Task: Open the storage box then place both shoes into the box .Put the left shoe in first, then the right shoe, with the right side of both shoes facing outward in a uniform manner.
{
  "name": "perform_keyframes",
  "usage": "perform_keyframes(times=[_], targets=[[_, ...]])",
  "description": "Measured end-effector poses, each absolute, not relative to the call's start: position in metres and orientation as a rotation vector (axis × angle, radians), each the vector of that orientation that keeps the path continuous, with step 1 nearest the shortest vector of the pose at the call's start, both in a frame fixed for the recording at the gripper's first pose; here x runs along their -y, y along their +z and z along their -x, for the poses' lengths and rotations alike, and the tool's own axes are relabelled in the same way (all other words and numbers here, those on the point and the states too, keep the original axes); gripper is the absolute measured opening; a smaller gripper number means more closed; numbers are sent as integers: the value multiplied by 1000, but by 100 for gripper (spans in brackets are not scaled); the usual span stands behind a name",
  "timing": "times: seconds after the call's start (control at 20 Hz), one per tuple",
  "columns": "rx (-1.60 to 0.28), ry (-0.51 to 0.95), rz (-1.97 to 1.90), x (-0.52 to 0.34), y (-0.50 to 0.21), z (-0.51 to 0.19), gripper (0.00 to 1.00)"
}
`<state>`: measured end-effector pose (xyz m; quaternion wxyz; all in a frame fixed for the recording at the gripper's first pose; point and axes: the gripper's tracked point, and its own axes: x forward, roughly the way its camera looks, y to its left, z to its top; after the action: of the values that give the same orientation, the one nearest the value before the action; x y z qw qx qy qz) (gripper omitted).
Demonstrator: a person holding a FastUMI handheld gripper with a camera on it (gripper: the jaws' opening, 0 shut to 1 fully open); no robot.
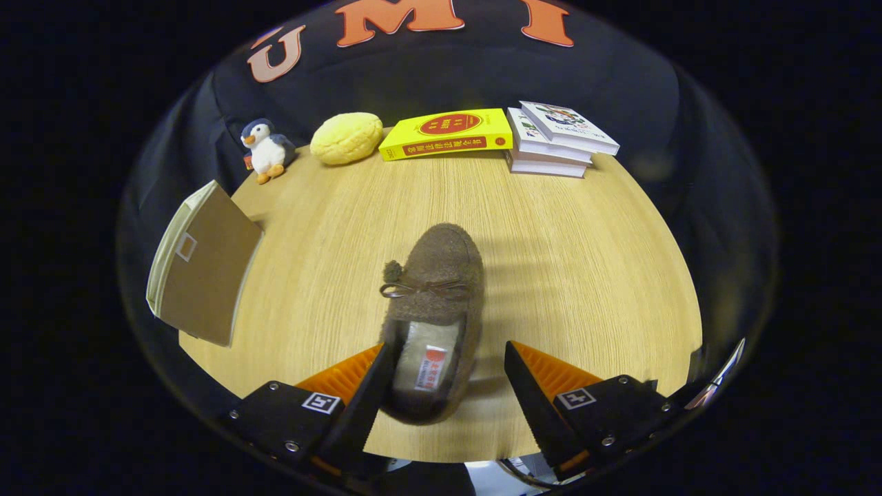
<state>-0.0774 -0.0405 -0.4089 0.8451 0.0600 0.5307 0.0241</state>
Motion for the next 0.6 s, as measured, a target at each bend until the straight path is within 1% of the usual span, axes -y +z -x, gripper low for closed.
perform_keyframes(times=[0.1, 0.15, 0.2, 0.35, 0.5, 0.6], targets=[[-1118, 37, -96, 44, -431, 73, 95], [-1124, 34, -107, 43, -438, 73, 92], [-1114, 34, -137, 39, -440, 68, 91], [-1082, 19, -149, 44, -452, 50, 83], [-1060, 4, -195, 42, -457, 39, 79], [-1060, 3, -227, 36, -460, 39, 64]])
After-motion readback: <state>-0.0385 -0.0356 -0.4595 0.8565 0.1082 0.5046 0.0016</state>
